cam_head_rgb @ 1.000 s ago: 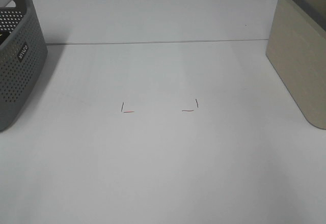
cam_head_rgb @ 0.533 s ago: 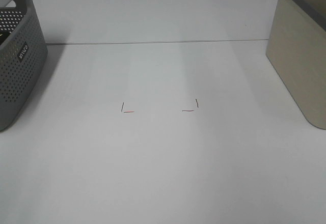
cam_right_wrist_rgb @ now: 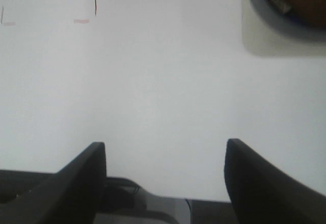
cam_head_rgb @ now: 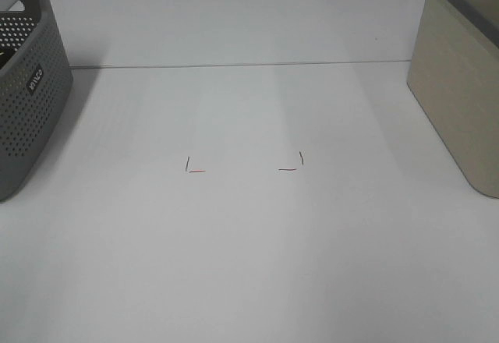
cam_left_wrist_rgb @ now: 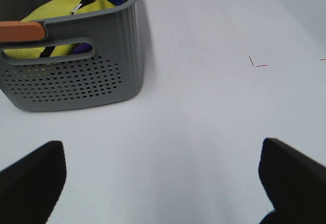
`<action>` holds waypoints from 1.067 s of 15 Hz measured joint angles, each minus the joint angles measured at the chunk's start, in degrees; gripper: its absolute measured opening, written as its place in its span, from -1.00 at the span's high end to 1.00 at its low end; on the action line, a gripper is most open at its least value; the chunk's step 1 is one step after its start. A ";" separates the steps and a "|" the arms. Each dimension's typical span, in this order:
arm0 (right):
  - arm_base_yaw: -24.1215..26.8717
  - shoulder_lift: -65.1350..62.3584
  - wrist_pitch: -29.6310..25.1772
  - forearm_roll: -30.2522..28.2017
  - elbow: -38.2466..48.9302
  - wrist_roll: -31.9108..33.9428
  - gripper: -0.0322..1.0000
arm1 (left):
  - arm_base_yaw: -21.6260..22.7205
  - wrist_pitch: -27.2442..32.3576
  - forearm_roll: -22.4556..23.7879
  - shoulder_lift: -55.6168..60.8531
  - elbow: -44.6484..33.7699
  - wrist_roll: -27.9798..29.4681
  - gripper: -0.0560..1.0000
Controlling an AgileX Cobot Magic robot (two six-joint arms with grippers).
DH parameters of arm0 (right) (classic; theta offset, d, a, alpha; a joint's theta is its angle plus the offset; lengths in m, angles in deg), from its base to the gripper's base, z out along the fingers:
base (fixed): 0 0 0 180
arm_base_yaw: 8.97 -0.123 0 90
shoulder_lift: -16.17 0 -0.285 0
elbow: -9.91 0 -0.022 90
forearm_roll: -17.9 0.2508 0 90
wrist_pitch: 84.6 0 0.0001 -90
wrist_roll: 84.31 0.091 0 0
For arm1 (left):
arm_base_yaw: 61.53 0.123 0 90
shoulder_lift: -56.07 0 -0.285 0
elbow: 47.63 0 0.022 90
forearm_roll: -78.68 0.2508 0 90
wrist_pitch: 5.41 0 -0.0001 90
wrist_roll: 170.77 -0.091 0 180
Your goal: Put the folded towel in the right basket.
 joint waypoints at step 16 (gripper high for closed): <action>0.00 -63.48 8.82 -4.30 35.41 -1.43 -0.29 | 0.00 0.00 0.00 0.00 0.00 0.00 -0.95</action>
